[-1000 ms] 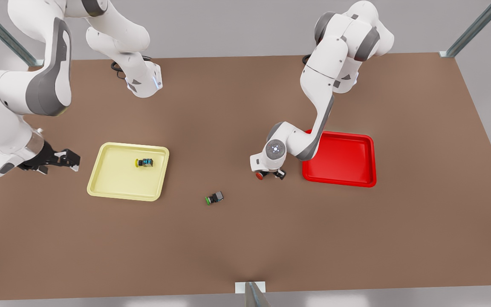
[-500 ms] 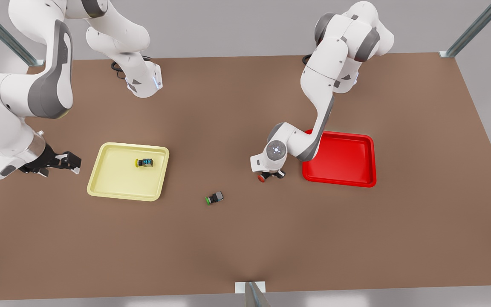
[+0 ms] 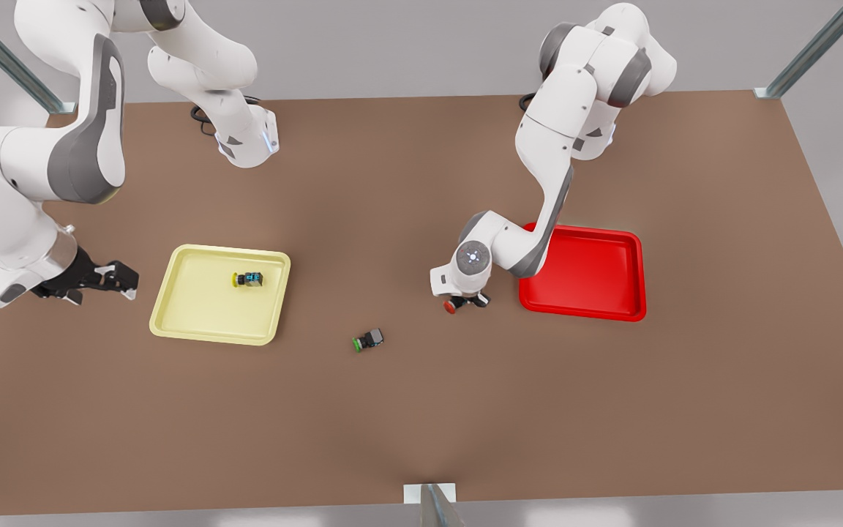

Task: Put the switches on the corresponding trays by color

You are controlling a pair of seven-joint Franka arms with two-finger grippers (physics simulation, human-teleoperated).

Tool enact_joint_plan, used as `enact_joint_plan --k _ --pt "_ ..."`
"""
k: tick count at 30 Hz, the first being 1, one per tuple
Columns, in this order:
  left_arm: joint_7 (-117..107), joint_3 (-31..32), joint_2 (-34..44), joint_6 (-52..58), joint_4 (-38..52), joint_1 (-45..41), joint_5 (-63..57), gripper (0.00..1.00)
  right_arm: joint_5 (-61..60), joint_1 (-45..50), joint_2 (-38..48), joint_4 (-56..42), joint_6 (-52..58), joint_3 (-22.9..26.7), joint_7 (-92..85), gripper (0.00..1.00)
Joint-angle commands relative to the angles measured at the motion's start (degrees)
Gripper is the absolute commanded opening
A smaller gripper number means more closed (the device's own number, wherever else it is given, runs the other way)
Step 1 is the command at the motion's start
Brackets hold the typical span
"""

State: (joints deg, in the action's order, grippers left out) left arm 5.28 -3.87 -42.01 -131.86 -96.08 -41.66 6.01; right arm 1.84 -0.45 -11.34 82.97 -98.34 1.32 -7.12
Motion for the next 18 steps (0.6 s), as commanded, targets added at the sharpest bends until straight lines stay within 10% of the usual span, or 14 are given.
enact_joint_plan --k 1,18 --pt "0.08 0.0 -0.01 0.02 0.01 0.0 1.72 0.51 0.0 0.01 0.0 0.0 -0.01 0.0 0.0 1.0" --pt "17.83 -14.23 10.98 13.03 -3.85 0.18 3.39 0.56 0.0 0.01 0.0 0.0 -0.18 0.09 0.0 1.0"
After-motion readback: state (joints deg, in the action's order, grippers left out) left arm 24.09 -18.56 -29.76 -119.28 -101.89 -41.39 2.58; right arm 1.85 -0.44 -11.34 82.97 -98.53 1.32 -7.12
